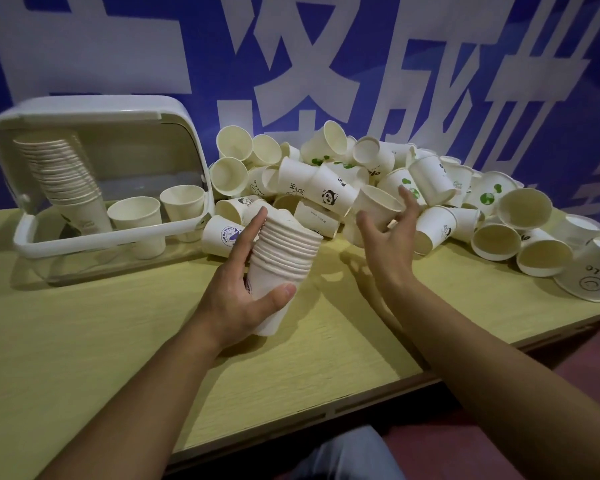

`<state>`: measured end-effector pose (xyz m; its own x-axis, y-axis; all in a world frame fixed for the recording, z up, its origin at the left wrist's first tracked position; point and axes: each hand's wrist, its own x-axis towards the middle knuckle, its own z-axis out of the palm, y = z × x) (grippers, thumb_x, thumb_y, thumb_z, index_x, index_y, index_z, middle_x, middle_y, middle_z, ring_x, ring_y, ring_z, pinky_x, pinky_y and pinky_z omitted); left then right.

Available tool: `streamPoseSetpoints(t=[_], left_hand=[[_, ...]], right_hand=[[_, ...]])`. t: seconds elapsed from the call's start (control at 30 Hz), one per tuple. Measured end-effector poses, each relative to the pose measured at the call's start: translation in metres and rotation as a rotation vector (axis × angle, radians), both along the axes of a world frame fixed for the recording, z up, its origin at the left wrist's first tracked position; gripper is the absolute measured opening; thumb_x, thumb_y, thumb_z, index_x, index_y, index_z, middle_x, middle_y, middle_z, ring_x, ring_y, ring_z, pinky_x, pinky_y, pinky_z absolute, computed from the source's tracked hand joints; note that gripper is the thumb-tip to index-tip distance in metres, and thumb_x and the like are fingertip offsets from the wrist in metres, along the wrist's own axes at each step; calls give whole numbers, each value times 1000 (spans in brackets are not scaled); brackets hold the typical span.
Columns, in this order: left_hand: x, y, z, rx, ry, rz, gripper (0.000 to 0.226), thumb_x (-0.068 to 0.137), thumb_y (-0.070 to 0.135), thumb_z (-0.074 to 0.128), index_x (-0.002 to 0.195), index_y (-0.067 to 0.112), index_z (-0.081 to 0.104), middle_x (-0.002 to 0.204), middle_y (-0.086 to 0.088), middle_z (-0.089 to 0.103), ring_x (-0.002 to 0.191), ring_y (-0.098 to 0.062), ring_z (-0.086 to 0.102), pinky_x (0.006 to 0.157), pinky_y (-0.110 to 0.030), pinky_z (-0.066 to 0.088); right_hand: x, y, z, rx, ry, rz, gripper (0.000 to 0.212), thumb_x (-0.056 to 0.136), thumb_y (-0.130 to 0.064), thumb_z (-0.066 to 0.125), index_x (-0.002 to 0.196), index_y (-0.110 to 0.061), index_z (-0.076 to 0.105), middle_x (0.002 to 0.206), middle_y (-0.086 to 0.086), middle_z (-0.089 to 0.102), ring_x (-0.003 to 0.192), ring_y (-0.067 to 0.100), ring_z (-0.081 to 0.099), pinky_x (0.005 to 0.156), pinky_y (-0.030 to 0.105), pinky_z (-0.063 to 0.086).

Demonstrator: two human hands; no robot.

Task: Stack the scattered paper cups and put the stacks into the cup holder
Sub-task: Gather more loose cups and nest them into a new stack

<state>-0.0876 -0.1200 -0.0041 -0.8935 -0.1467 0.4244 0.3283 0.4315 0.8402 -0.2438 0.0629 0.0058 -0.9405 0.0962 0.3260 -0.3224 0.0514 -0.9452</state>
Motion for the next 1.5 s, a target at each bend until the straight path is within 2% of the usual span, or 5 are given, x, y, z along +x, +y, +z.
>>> streamPoseSetpoints(t=[0.47, 0.67, 0.83, 1.23, 1.5], left_hand=[[5, 4, 2, -111, -15, -47, 99, 68, 58, 74, 146, 69, 13, 148, 26, 42, 128, -1, 52, 103, -35, 52], [6, -5, 9, -30, 70, -5, 108, 74, 40, 80, 154, 52, 8, 149, 27, 31, 128, 11, 45, 94, -9, 45], [7, -24, 24, -39, 113, 34, 95, 67, 45, 81, 142, 62, 24, 142, 16, 43, 120, -2, 55, 87, -17, 52], [28, -85, 3, 89, 194, 292, 80, 68, 43, 75, 139, 39, 38, 126, 5, 57, 104, -7, 62, 86, -22, 51], [28, -70, -1, 17, 87, 191, 80, 68, 47, 75, 137, 56, 35, 127, 34, 54, 116, 1, 58, 90, -11, 46]], right_hand=[[92, -19, 25, -16, 132, 350, 54, 84, -51, 66, 134, -47, 47, 123, -6, 60, 110, 12, 62, 87, 35, 56], [102, -31, 10, 61, 140, 443, 25, 94, -39, 60, 116, -47, 67, 125, -8, 62, 111, 9, 60, 88, 32, 53], [97, -39, 13, 137, 133, 550, 46, 98, -18, 59, 132, -49, 55, 131, -12, 57, 109, 4, 58, 85, 21, 50], [52, -82, -1, 853, 364, 282, 77, 82, -45, 75, 149, -35, 37, 150, 1, 40, 135, 25, 33, 112, 37, 27], [47, -85, -11, 375, 326, 247, 67, 84, -27, 75, 143, -26, 42, 138, -6, 48, 127, 10, 46, 108, 42, 44]])
